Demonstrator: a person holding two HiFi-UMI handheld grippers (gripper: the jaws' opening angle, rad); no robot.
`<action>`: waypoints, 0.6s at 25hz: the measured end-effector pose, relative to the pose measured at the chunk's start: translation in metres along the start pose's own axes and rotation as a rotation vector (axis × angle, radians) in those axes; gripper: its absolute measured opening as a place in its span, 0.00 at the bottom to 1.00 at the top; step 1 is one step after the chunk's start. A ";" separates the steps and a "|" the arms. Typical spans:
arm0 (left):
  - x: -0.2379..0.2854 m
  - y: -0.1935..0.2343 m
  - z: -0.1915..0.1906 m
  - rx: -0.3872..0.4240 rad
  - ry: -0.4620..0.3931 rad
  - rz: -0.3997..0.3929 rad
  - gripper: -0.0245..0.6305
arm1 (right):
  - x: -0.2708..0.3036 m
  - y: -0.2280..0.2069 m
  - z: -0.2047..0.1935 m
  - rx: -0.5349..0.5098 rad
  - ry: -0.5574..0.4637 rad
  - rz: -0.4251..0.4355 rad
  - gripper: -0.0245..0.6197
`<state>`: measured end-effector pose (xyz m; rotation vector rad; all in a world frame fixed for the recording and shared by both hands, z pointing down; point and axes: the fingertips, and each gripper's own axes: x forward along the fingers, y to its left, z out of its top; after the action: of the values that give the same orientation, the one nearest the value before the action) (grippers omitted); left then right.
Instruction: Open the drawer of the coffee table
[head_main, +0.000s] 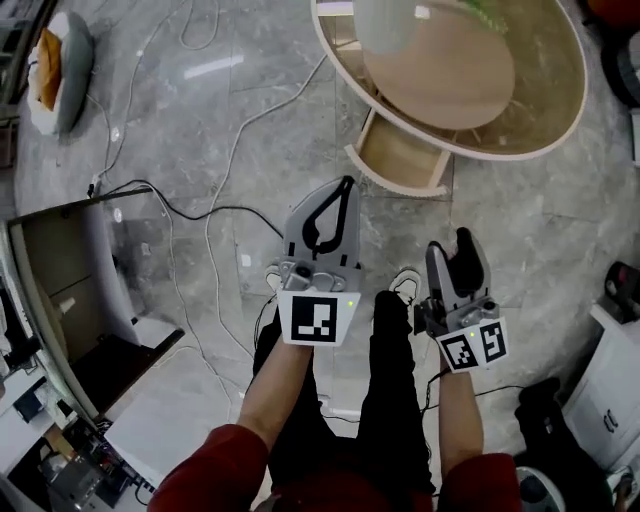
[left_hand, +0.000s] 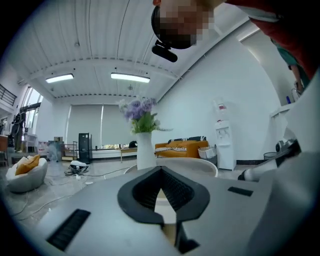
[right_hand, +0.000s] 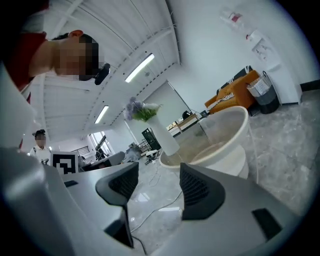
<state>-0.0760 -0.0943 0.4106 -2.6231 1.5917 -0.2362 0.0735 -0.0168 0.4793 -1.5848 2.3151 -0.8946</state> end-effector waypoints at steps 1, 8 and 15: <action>-0.006 0.001 0.022 -0.009 0.010 -0.014 0.05 | -0.005 0.015 0.021 -0.006 0.000 -0.003 0.45; -0.058 0.007 0.164 -0.066 0.167 -0.030 0.05 | -0.053 0.104 0.185 -0.144 -0.043 -0.057 0.45; -0.100 0.033 0.323 -0.089 0.078 -0.039 0.05 | -0.091 0.187 0.319 -0.215 -0.121 -0.133 0.45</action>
<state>-0.0973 -0.0288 0.0781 -2.7465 1.6118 -0.2788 0.1176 -0.0065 0.1014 -1.8411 2.3080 -0.5725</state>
